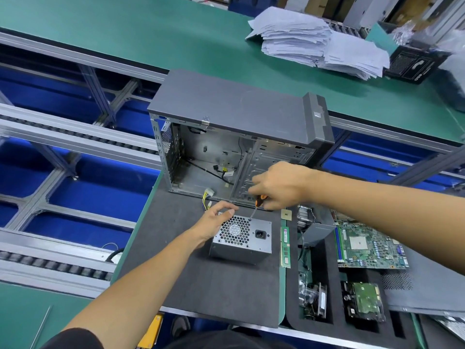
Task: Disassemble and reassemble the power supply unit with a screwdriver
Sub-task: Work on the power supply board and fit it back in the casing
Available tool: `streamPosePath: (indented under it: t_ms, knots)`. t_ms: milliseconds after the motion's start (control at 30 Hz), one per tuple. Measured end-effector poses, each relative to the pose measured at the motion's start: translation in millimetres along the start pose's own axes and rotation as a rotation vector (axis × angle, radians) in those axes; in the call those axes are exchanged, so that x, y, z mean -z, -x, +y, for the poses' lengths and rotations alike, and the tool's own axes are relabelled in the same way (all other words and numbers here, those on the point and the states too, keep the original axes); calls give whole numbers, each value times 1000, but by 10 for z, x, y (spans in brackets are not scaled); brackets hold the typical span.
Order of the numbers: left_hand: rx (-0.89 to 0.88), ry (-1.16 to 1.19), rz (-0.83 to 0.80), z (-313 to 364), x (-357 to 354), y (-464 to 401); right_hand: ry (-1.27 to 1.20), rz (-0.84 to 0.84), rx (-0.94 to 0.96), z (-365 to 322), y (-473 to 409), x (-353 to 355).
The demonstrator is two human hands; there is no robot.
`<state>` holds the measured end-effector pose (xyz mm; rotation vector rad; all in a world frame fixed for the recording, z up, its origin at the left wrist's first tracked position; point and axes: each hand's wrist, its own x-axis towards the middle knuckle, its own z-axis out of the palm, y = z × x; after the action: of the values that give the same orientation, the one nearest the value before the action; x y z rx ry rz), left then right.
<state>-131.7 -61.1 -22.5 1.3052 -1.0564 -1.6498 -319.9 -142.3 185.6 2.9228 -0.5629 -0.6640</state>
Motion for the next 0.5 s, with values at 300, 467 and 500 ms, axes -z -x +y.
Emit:
streamPosePath:
  t_ms: [300, 467, 500]
  knots:
    - [-5, -13, 20, -9, -16, -9, -463, -118, -339, 47, -53, -37]
    - [-4, -22, -1, -45, 9, -9, -259, -147, -449, 20, -94, 14]
    - [-3, -29, 4, -41, 11, -14, -188, -104, -315, 28, -71, 36]
